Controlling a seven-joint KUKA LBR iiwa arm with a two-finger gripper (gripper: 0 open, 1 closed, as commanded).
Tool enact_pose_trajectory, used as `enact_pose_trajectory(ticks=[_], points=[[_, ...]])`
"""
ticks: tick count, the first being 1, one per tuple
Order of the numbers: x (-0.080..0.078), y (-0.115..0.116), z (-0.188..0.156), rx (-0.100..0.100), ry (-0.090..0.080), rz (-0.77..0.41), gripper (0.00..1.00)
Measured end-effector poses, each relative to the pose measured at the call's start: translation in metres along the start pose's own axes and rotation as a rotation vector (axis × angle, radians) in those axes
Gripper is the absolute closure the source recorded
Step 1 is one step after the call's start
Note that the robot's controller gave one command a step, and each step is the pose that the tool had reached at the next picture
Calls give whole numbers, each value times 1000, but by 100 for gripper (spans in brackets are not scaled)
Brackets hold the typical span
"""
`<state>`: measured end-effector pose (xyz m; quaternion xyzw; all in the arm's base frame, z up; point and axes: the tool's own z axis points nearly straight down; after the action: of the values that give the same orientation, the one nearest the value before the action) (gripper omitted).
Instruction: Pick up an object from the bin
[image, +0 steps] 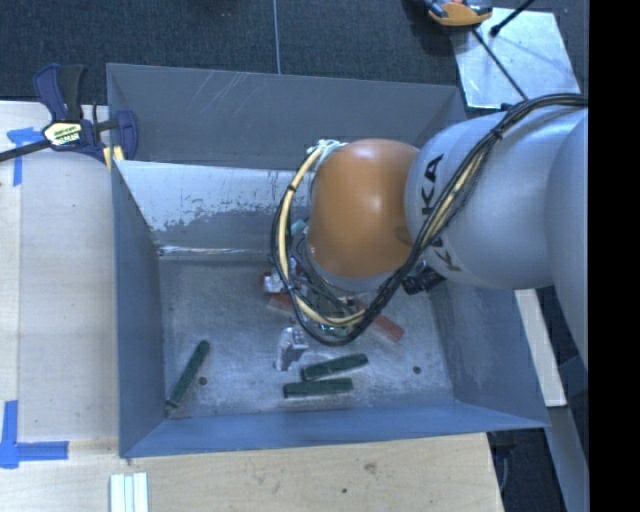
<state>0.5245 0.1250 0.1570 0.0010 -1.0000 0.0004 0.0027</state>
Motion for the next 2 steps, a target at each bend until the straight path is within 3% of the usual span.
enact_pose_trajectory(ticks=[1,2], points=[[-2,0,-4,-2,-8,2,0],[24,-38,76,-6,5,-39,100]])
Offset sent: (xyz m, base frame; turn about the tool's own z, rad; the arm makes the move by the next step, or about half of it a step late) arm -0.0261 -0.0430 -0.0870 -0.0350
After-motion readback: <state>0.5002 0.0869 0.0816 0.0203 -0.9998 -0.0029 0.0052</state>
